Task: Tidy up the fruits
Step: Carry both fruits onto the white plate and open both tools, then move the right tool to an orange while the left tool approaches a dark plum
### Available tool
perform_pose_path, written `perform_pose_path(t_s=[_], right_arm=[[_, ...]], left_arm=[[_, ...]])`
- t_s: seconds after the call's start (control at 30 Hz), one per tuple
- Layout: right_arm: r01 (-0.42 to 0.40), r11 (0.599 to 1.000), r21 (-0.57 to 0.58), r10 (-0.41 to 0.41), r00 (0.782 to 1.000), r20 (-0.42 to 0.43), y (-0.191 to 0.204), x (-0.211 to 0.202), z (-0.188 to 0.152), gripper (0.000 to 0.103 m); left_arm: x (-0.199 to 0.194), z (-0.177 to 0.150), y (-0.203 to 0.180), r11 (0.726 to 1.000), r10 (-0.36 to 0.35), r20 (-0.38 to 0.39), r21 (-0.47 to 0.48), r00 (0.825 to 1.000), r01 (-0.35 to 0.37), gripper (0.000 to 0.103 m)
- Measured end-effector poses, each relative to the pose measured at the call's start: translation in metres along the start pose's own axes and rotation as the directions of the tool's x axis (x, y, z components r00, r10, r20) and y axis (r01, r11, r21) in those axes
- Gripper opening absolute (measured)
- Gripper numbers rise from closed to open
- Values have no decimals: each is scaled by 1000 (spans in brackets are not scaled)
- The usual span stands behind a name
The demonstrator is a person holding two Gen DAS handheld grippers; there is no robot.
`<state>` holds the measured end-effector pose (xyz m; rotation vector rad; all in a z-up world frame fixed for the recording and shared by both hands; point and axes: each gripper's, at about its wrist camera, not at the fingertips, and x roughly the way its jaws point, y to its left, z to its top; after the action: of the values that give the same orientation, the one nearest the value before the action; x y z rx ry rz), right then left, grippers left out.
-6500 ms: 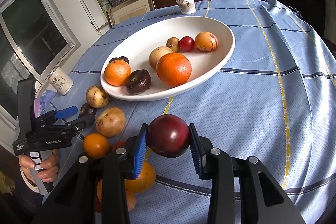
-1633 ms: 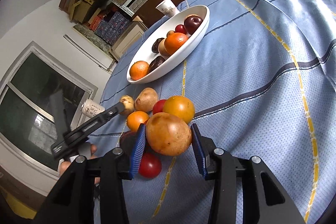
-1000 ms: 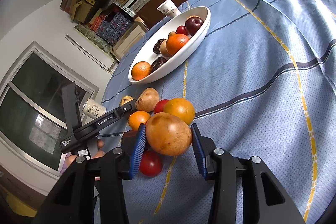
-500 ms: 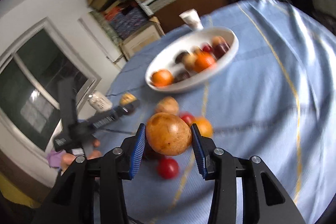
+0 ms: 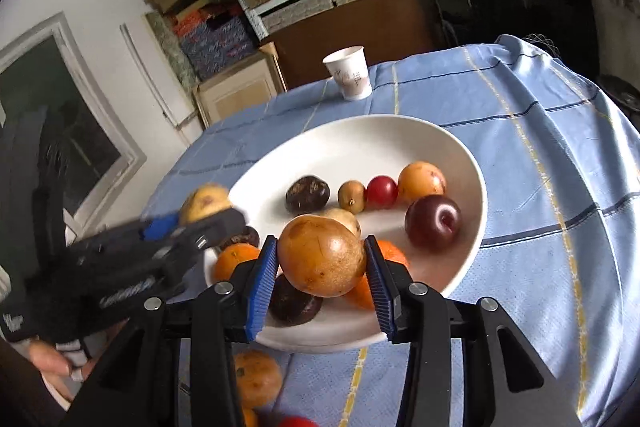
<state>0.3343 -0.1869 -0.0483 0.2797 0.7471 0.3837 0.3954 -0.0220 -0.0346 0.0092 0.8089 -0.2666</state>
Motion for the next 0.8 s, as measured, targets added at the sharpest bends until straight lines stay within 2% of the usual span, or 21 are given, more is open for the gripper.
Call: perform_pose_path(t_s=[0.03, 0.07, 0.13, 0.23, 0.3, 0.37, 0.43, 0.5, 0.6, 0.7, 0.8], right_arm=[[11, 1000, -21, -11, 1000, 17, 1, -2, -1, 49], [18, 999, -35, -17, 999, 28, 2, -4, 0, 58], [9, 999, -38, -7, 998, 60, 0, -17, 1, 63], [-41, 999, -28, 43, 996, 80, -5, -36, 6, 63], [-71, 996, -47, 74, 994, 77, -8, -48, 5, 63], [-88, 992, -86, 93, 994, 58, -9, -55, 0, 63], [-90, 987, -131, 94, 995, 28, -11, -59, -9, 63], [-85, 984, -158, 86, 996, -5, -14, -62, -18, 63], [-85, 984, -157, 78, 996, -51, -20, -64, -32, 63], [-88, 982, -165, 73, 993, -94, -19, -63, -40, 63], [-52, 967, -248, 27, 994, -105, -8, -61, -48, 63]], left_arm=[[4, 1, -1, 1000, 9, 1, 5, 1000, -9, 51], [4, 2, -2, 1000, 25, 11, 5, 1000, -25, 70], [-8, 2, 0, 997, 71, 66, -25, 995, -69, 88], [-35, -4, 4, 998, 46, 106, -50, 993, -41, 89], [-57, -19, 7, 997, 36, 137, -68, 990, -27, 97], [-71, -37, 8, 997, 44, 167, -70, 985, -32, 98], [-77, -60, 12, 994, 83, 174, -86, 981, -69, 98], [-72, -83, 21, 986, 124, 125, -127, 984, -108, 98], [-65, -100, 31, 975, 157, 50, -165, 986, -147, 98], [-69, -105, 39, 969, 165, 38, -192, 986, -155, 98], [-69, -108, 45, 962, 177, 33, -215, 984, -166, 98]])
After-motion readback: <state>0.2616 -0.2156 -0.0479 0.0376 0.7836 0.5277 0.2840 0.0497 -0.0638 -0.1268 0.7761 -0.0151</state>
